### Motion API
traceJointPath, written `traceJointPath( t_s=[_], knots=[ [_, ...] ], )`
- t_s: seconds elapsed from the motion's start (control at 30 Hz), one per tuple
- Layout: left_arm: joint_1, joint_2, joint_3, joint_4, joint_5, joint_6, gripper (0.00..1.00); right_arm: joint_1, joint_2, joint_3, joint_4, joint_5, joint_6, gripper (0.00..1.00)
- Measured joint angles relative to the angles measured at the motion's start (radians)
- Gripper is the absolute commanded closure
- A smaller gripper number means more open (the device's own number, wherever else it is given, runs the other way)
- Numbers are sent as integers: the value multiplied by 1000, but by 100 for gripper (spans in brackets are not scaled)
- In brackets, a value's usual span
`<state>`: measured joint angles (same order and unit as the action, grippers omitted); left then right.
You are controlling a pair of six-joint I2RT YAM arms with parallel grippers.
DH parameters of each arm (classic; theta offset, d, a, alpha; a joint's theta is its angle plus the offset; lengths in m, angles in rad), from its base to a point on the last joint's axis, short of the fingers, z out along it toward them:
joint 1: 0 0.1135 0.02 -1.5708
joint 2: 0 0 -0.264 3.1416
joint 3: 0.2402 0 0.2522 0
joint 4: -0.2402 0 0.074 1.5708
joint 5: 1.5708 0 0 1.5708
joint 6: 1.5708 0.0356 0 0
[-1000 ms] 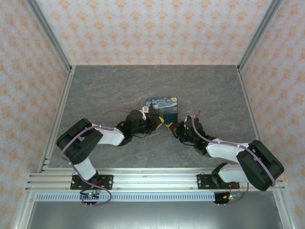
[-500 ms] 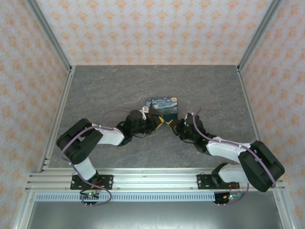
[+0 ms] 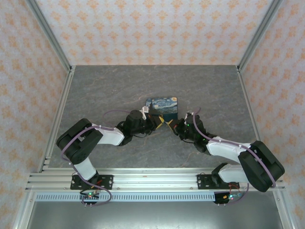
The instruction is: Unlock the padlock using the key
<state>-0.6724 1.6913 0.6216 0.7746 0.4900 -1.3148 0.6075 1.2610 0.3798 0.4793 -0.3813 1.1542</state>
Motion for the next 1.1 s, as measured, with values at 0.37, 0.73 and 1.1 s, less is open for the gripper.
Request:
traceJointPath(
  t_s=[0.37, 0.73, 1.1],
  knots=[
    [0, 56, 6, 88, 0, -103, 100, -5, 0, 0, 6, 2, -7, 100],
    [-2, 56, 6, 119, 3, -146, 100, -79, 0, -16, 72, -24, -34, 100],
    [-13, 45, 6, 94, 16, -146, 100, -100, 2, -20, 145, -57, -33, 100]
  ],
)
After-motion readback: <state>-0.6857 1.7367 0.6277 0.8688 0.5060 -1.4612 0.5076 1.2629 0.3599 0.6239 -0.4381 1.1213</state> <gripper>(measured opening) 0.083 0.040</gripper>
